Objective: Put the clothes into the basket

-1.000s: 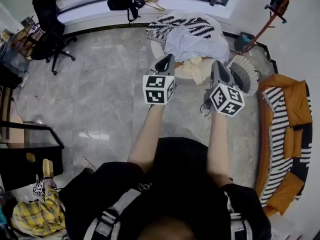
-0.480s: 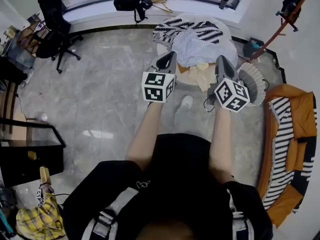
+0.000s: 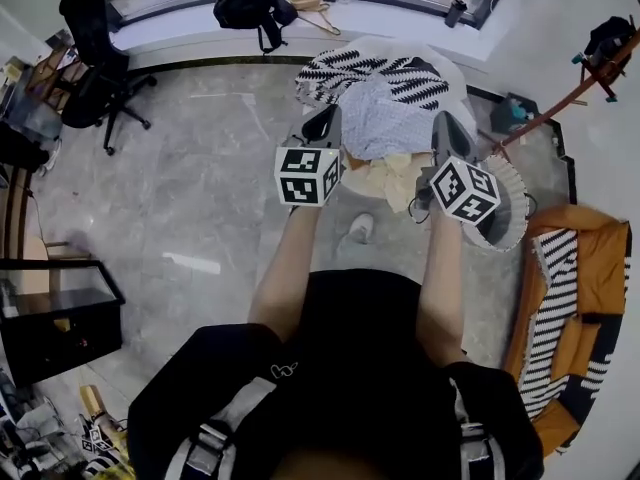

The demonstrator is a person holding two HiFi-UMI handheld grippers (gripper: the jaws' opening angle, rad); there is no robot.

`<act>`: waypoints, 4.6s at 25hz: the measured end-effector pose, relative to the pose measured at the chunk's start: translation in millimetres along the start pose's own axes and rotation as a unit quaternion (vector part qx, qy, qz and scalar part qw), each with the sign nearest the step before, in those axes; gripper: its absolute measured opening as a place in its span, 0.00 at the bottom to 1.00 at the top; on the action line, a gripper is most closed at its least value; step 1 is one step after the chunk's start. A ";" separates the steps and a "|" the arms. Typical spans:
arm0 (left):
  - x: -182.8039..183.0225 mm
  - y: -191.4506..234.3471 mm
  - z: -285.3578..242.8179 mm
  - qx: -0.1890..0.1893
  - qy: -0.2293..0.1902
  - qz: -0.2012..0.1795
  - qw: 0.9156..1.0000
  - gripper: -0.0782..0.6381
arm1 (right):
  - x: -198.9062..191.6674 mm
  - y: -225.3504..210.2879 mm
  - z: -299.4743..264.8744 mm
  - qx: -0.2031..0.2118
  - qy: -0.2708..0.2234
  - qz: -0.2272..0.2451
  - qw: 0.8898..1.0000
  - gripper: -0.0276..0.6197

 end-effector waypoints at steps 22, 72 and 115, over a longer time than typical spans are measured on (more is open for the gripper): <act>-49.9 67.5 -231.8 -0.036 0.149 0.054 0.987 0.12 | -69.5 -153.2 -183.3 -0.096 0.104 -0.171 0.975 0.06; -497.5 329.7 -396.9 -0.081 0.371 0.152 0.912 0.38 | -526.4 -118.1 -462.3 -0.042 0.388 0.046 0.919 0.40; -236.4 181.7 -384.4 -0.294 0.234 0.157 0.913 0.14 | -254.7 -104.3 -334.5 0.024 0.205 -0.224 0.952 0.08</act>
Point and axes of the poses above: the fingertips, and each gripper's own axes: z backward along the fingers, y to its left, x out of its top, the point moved 8 cm from there along z, backward along the fingers, and after that the axes turned 13 degrees about -x, right-handed, at the moved point
